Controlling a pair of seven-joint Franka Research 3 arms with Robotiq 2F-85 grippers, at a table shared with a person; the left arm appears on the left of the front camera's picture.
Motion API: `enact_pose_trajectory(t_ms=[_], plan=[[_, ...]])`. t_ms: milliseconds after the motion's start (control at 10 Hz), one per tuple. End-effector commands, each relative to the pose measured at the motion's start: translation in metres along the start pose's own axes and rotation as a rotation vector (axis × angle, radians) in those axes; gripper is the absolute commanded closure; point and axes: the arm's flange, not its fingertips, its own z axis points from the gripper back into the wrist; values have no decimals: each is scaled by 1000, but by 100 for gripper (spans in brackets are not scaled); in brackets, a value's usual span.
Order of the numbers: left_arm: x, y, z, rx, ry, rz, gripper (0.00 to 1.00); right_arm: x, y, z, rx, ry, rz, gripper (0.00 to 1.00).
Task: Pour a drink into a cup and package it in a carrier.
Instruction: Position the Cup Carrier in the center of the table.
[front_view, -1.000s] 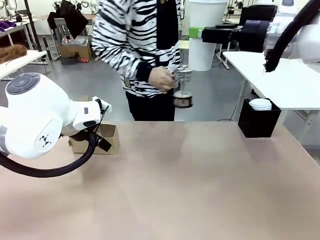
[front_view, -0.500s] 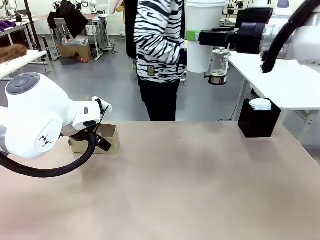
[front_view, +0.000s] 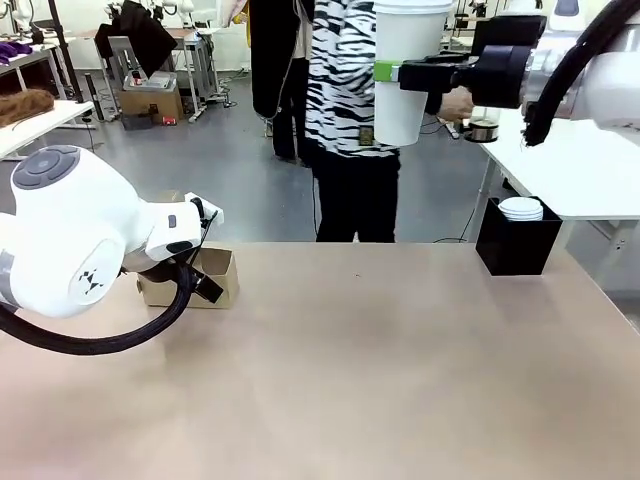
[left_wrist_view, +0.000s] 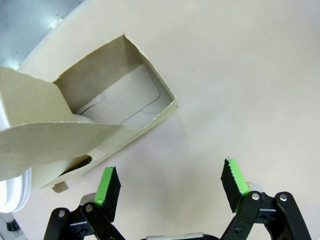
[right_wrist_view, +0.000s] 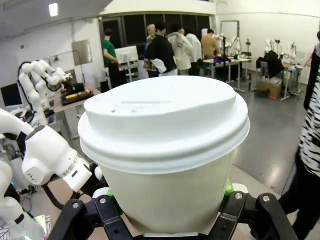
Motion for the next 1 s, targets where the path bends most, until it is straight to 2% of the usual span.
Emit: enact_pose_trajectory(t_ms=[0,600,900], plan=[[16,-1,33,-20,20,59,0,5,-1,-5,0,-23,11,19],[78,-1,156,38,69,231,0,5,-1,-5,0,-23,11,19],[120,25,159,67,127,350,0,5,-1,-5,0,-23,11,19]])
